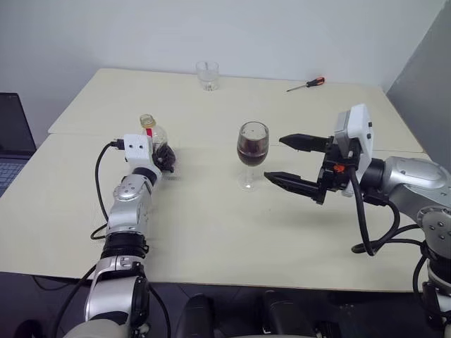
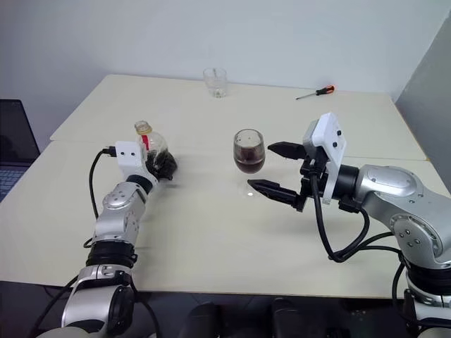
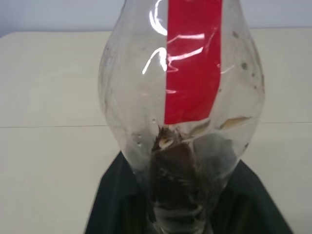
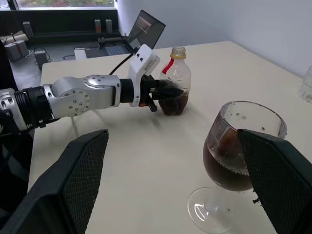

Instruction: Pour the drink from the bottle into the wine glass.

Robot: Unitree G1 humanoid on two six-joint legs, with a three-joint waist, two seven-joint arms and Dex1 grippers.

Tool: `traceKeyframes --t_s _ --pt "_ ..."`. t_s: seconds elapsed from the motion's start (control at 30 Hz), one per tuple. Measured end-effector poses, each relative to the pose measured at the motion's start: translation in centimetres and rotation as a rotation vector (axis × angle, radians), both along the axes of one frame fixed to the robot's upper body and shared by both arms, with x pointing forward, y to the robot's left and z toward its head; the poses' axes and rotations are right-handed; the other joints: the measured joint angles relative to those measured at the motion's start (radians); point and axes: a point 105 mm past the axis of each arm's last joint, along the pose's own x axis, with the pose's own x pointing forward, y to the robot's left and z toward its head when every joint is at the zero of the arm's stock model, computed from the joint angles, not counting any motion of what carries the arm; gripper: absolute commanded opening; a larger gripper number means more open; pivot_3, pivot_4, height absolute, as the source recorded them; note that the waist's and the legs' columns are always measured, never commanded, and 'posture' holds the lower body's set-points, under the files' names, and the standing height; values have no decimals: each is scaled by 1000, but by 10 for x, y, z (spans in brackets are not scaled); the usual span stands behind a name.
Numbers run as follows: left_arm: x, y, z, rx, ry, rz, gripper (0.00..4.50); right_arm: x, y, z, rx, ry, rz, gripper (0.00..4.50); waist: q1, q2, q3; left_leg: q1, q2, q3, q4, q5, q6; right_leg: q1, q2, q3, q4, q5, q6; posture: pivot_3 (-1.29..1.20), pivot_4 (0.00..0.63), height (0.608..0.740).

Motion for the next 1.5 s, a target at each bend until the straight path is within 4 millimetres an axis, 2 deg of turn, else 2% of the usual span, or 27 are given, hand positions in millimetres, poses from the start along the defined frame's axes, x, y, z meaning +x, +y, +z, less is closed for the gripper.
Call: traceKeyframes --t_s 0.2,0.23,0.47,0.67,0.87,1.1,1.27,1.37,1.5 --pt "0 0 -2 -3 8 6 4279 0 0 0 0 0 0 4500 0 0 0 0 0 -1 0 0 0 0 0 -1 0 0 0 0 150 740" --pt "0 1 -2 -3 8 7 4471 0 0 0 -1 0 -1 4500 0 0 0 0 0 -1 0 0 0 0 0 -1 0 0 0 0 150 740" --pt "-2 1 3 -2 2 12 4471 0 1 -1 -5 0 2 4500 0 0 0 0 0 -1 0 0 0 0 0 -1 0 0 0 0 150 740" --pt "-18 4 13 37 15 -36 4471 0 -1 -2 -20 0 3 4500 -2 0 0 0 1 -1 0 0 0 0 0 -1 0 0 0 0 150 740" --pt "-37 21 55 177 38 -139 4471 3 -7 -3 -35 7 19 4500 -3 1 0 0 1 -1 -1 0 0 0 0 -1 -1 0 -1 0 150 740" --pt "-44 25 51 192 112 -195 4471 12 -12 -6 -50 1 16 4500 -2 1 0 0 1 -1 -1 0 0 0 0 -1 -1 -1 -1 0 150 740" --pt "-49 23 70 212 90 -248 4471 16 -15 -1 -50 -20 22 4500 -3 1 0 0 1 -1 -1 0 0 0 0 -2 -1 -1 -1 0 150 740" --pt "-53 13 95 147 47 -370 4471 17 -16 -2 -59 -16 24 4500 -2 1 0 -1 1 -1 -1 0 0 0 0 -3 -2 -1 -1 0 150 740" --pt "-72 4 158 69 -80 -572 4471 17 -22 -2 -81 -4 30 4500 -4 1 1 -1 1 -1 -1 0 0 0 0 -3 -3 -1 -1 0 150 740"
